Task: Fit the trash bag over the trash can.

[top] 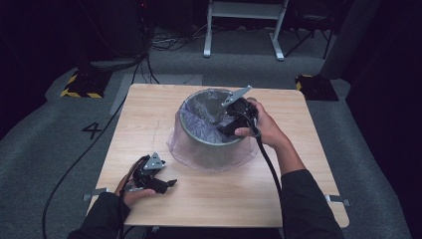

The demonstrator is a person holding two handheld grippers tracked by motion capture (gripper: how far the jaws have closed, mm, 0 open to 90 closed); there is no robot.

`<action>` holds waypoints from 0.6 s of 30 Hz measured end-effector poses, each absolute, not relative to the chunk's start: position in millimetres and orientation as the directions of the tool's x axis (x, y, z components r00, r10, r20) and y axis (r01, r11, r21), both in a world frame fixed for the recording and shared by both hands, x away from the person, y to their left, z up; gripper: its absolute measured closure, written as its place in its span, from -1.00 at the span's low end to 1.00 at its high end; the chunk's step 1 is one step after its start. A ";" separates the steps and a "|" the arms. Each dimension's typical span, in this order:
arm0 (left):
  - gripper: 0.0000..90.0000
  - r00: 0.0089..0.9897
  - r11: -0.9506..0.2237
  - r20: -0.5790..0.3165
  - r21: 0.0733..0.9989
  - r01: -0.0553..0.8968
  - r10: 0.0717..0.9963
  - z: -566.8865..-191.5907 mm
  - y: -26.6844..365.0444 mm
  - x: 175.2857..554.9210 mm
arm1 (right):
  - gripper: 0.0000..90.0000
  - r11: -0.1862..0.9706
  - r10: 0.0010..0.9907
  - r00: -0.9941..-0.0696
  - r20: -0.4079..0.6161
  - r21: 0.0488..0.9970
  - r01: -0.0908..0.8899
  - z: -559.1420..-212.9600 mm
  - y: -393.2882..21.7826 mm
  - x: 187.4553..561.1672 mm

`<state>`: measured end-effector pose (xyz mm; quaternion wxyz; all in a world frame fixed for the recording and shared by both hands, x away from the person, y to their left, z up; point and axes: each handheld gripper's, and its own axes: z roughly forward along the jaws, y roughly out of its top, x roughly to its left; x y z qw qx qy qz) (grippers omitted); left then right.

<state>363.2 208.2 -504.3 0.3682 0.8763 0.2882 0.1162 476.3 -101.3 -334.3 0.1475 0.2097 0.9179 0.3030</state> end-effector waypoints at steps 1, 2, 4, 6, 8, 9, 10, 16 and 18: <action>-0.67 0.807 -0.563 -0.009 0.712 0.419 0.591 -504.3 208.2 363.2 | -0.53 0.735 0.476 -0.868 -0.140 0.606 0.305 -334.4 -100.2 477.1; -0.67 0.807 -0.563 -0.008 0.712 0.419 0.590 -504.3 208.3 363.2 | -0.52 0.741 0.480 -0.867 -0.134 0.591 0.319 -334.6 -98.7 477.7; -0.67 0.807 -0.563 -0.008 0.712 0.419 0.590 -504.3 208.2 363.2 | -0.52 0.759 0.481 -0.868 -0.126 0.555 0.340 -335.0 -96.3 479.6; -0.67 0.807 -0.563 -0.009 0.712 0.419 0.590 -504.3 208.2 363.0 | -0.52 0.768 0.484 -0.867 -0.124 0.534 0.352 -335.4 -94.3 480.7; -0.67 0.808 -0.563 -0.009 0.713 0.419 0.590 -504.3 208.2 362.9 | -0.53 0.774 0.489 -0.864 -0.119 0.516 0.367 -335.7 -93.1 481.4; -0.67 0.808 -0.563 -0.009 0.713 0.419 0.590 -504.3 208.2 362.9 | -0.54 0.775 0.493 -0.863 -0.109 0.507 0.378 -335.8 -92.9 482.2; -0.67 0.807 -0.563 -0.008 0.713 0.418 0.590 -504.3 208.2 362.9 | -0.54 0.777 0.497 -0.860 -0.112 0.499 0.383 -335.9 -92.6 482.7; -0.67 0.807 -0.563 -0.008 0.713 0.418 0.590 -504.3 208.2 362.9 | -0.53 0.775 0.509 -0.854 -0.111 0.490 0.398 -336.1 -92.1 482.9; -0.67 0.808 -0.563 -0.009 0.713 0.419 0.590 -504.3 208.2 362.9 | -0.52 0.760 0.518 -0.850 -0.101 0.511 0.402 -335.6 -93.0 482.2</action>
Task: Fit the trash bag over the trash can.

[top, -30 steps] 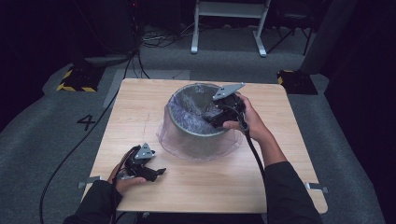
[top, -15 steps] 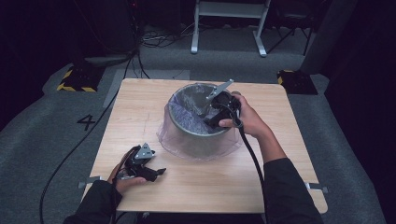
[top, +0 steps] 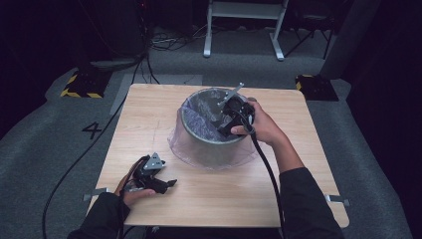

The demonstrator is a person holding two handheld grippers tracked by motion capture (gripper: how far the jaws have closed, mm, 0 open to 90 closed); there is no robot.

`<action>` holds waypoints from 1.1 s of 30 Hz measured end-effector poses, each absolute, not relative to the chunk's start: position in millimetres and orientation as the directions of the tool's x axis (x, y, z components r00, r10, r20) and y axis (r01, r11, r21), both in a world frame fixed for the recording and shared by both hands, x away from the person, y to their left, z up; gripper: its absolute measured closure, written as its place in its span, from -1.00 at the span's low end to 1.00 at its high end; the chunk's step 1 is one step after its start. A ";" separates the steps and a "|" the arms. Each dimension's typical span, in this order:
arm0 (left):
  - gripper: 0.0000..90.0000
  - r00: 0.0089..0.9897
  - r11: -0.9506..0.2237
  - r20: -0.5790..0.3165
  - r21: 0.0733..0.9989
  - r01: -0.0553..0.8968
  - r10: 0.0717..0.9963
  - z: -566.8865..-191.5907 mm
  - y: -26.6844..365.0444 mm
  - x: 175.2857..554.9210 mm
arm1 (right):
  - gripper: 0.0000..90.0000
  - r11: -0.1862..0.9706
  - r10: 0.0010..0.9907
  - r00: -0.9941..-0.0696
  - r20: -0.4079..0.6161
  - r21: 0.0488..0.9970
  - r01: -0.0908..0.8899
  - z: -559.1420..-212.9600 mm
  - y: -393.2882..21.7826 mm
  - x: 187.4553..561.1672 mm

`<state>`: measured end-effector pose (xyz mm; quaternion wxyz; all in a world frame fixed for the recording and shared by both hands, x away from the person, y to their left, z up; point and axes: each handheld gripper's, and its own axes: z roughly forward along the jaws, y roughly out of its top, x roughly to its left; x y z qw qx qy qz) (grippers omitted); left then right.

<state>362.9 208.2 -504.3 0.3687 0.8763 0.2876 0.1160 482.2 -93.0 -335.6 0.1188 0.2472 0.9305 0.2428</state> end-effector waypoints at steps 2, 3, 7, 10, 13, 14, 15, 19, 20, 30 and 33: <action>-0.67 0.808 -0.563 -0.009 0.713 0.419 0.590 -504.3 208.2 362.9 | -0.53 0.748 0.525 -0.845 -0.100 0.528 0.403 -335.2 -94.8 481.9; -0.67 0.808 -0.563 -0.009 0.713 0.418 0.590 -504.3 208.2 362.9 | -0.53 0.734 0.533 -0.841 -0.093 0.545 0.406 -335.1 -95.9 481.7; -0.67 0.808 -0.563 -0.009 0.713 0.419 0.590 -504.3 208.2 362.9 | -0.53 0.712 0.536 -0.839 -0.093 0.584 0.390 -334.7 -98.6 479.1; -0.67 0.807 -0.563 -0.008 0.713 0.419 0.590 -504.3 208.2 362.9 | -0.53 0.706 0.539 -0.836 -0.105 0.598 0.380 -334.2 -99.5 477.1; -0.67 0.808 -0.563 -0.009 0.713 0.419 0.590 -504.3 208.2 362.9 | -0.53 0.701 0.538 -0.835 -0.113 0.609 0.370 -334.0 -100.6 476.2; -0.67 0.808 -0.563 -0.009 0.713 0.419 0.590 -504.3 208.2 362.9 | -0.53 0.697 0.541 -0.834 -0.111 0.614 0.370 -333.9 -100.7 475.9; -0.67 0.808 -0.563 -0.009 0.713 0.418 0.590 -504.3 208.2 362.9 | -0.53 0.691 0.546 -0.831 -0.110 0.620 0.372 -333.4 -101.4 475.3; -0.67 0.808 -0.563 -0.009 0.713 0.418 0.590 -504.3 208.2 362.9 | -0.52 0.677 0.544 -0.832 -0.104 0.641 0.362 -332.0 -103.6 473.5; -0.67 0.808 -0.563 -0.009 0.713 0.418 0.590 -504.3 208.2 362.9 | -0.52 0.677 0.543 -0.833 -0.107 0.643 0.358 -331.4 -104.3 473.3; -0.67 0.808 -0.562 -0.009 0.713 0.419 0.590 -504.3 208.2 362.9 | -0.51 0.625 0.548 -0.827 -0.122 0.717 0.308 -324.0 -111.7 468.1; -0.67 0.808 -0.563 -0.009 0.713 0.418 0.590 -504.3 208.2 362.9 | -0.53 0.617 0.553 -0.822 -0.137 0.730 0.293 -323.2 -112.0 466.6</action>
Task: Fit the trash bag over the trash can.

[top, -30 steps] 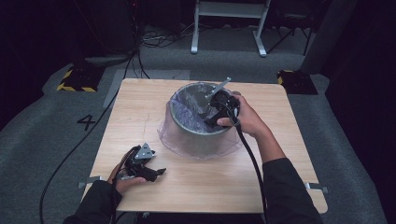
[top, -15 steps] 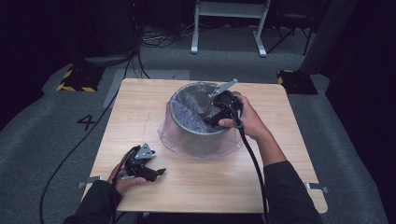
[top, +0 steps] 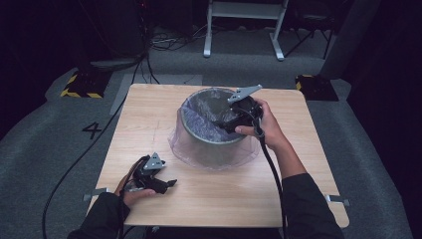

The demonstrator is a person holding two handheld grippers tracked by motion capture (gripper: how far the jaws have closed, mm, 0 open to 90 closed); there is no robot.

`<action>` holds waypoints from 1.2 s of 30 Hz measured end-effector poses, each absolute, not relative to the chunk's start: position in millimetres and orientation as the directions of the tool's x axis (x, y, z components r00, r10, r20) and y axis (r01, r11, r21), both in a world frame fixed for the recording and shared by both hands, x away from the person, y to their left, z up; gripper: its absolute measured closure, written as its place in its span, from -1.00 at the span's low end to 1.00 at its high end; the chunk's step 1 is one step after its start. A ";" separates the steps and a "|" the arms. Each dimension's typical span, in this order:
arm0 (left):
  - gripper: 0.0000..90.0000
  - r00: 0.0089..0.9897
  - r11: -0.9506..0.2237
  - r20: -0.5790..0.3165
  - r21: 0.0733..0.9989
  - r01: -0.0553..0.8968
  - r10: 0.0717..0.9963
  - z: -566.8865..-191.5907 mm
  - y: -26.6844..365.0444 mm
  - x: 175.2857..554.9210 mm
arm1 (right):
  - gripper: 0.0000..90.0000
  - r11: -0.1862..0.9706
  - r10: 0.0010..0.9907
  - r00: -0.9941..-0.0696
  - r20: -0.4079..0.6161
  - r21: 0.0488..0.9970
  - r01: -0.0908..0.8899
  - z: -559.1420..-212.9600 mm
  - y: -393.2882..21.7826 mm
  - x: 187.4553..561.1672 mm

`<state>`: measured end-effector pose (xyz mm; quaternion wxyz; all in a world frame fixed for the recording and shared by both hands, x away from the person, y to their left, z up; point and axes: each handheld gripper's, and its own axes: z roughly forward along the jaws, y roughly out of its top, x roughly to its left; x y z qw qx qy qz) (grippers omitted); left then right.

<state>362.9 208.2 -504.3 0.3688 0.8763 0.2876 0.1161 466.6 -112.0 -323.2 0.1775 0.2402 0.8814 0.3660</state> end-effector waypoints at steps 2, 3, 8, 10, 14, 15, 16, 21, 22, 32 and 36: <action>-0.67 0.808 -0.563 -0.009 0.713 0.418 0.590 -504.3 208.2 362.9 | -0.57 0.616 0.552 -0.821 -0.145 0.735 0.284 -322.9 -112.0 465.6; -0.67 0.808 -0.563 -0.009 0.713 0.419 0.590 -504.3 208.2 362.9 | -0.57 0.612 0.556 -0.817 -0.154 0.741 0.277 -322.5 -112.3 464.7; -0.67 0.808 -0.563 -0.009 0.713 0.418 0.590 -504.3 208.2 362.9 | -0.59 0.560 0.568 -0.809 -0.148 0.790 0.249 -320.0 -116.4 460.9; -0.67 0.808 -0.563 -0.009 0.713 0.418 0.590 -504.3 208.2 362.9 | -0.59 0.548 0.568 -0.810 -0.145 0.801 0.241 -318.6 -117.9 459.5; -0.67 0.808 -0.563 -0.009 0.713 0.419 0.590 -504.3 208.2 362.9 | -0.60 0.515 0.570 -0.811 -0.129 0.826 0.230 -315.6 -121.2 456.0; -0.67 0.808 -0.563 -0.009 0.713 0.419 0.590 -504.3 208.2 362.9 | -0.60 0.507 0.571 -0.811 -0.129 0.833 0.224 -314.9 -122.1 455.0; -0.67 0.808 -0.563 -0.009 0.713 0.419 0.590 -504.3 208.2 362.9 | -0.60 0.502 0.573 -0.809 -0.130 0.836 0.221 -314.3 -122.9 454.1; -0.67 0.808 -0.563 -0.009 0.713 0.418 0.590 -504.3 208.2 362.9 | -0.61 0.490 0.578 -0.805 -0.135 0.846 0.210 -311.8 -127.2 450.0; -0.67 0.808 -0.562 -0.009 0.713 0.419 0.590 -504.3 208.2 362.9 | -0.61 0.487 0.582 -0.801 -0.139 0.849 0.206 -311.2 -128.4 449.4; -0.67 0.808 -0.563 -0.009 0.713 0.419 0.590 -504.3 208.2 363.0 | -0.62 0.467 0.603 -0.784 -0.150 0.862 0.195 -305.3 -143.7 442.8; -0.67 0.808 -0.562 -0.009 0.713 0.418 0.590 -504.3 208.2 363.0 | -0.63 0.471 0.609 -0.777 -0.160 0.861 0.192 -304.0 -149.3 439.8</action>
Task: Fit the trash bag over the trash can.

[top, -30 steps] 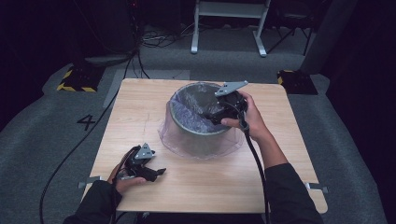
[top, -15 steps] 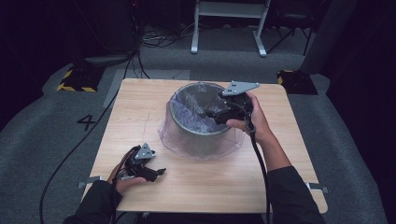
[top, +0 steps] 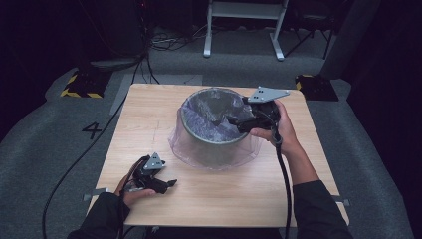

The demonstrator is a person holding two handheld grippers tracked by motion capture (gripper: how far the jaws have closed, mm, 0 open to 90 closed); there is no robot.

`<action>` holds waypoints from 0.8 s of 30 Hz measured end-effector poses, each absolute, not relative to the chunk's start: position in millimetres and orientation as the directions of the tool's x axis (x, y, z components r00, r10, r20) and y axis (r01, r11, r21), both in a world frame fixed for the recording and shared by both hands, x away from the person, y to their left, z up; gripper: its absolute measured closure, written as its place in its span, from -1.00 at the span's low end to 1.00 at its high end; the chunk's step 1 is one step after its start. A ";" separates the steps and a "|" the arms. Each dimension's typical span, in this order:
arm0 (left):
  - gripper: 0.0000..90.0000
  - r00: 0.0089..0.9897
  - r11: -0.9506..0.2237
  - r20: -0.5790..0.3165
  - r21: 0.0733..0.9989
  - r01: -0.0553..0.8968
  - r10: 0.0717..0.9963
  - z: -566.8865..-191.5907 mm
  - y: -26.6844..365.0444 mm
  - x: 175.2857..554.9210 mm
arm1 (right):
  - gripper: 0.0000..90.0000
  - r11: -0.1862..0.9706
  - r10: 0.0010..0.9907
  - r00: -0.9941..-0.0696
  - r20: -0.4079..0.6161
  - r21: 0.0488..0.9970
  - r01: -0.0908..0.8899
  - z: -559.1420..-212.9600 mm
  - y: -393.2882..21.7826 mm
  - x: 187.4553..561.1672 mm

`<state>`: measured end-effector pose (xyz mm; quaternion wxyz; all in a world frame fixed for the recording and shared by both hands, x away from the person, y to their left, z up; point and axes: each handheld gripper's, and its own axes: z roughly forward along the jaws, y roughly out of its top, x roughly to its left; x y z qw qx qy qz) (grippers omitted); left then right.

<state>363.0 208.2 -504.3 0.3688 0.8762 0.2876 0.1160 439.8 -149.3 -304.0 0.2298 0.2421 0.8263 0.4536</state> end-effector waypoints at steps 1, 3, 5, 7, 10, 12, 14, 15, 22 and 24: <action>-0.67 0.808 -0.563 -0.009 0.713 0.419 0.590 -504.3 208.2 363.0 | -0.63 0.472 0.610 -0.776 -0.161 0.860 0.193 -303.8 -150.7 439.3; -0.67 0.808 -0.563 -0.009 0.713 0.419 0.590 -504.3 208.2 362.9 | -0.63 0.472 0.610 -0.776 -0.160 0.860 0.194 -303.3 -153.4 437.9; -0.67 0.807 -0.563 -0.009 0.713 0.419 0.590 -504.3 208.2 363.0 | -0.63 0.477 0.611 -0.773 -0.168 0.858 0.190 -302.7 -156.0 436.2; -0.67 0.808 -0.562 -0.009 0.713 0.418 0.590 -504.3 208.2 363.0 | -0.63 0.475 0.613 -0.772 -0.167 0.859 0.191 -302.5 -159.1 434.4; -0.67 0.807 -0.563 -0.008 0.713 0.419 0.590 -504.3 208.2 363.0 | -0.63 0.475 0.619 -0.767 -0.170 0.859 0.193 -302.7 -164.6 432.0; -0.67 0.808 -0.563 -0.009 0.713 0.419 0.590 -504.3 208.2 363.0 | -0.63 0.479 0.620 -0.765 -0.174 0.856 0.195 -303.0 -168.3 430.7; -0.67 0.808 -0.563 -0.009 0.713 0.419 0.590 -504.3 208.2 362.9 | -0.63 0.480 0.623 -0.763 -0.173 0.855 0.198 -303.2 -172.0 429.5; -0.67 0.808 -0.562 -0.009 0.713 0.419 0.590 -504.3 208.2 362.9 | -0.63 0.481 0.623 -0.764 -0.172 0.853 0.200 -303.4 -173.6 428.9; -0.67 0.808 -0.562 -0.009 0.713 0.419 0.590 -504.3 208.2 363.0 | -0.64 0.518 0.613 -0.765 -0.199 0.832 0.199 -306.9 -178.4 421.0; -0.67 0.808 -0.563 -0.009 0.713 0.418 0.589 -504.3 208.2 363.0 | -0.64 0.519 0.611 -0.766 -0.197 0.831 0.201 -307.4 -180.3 419.3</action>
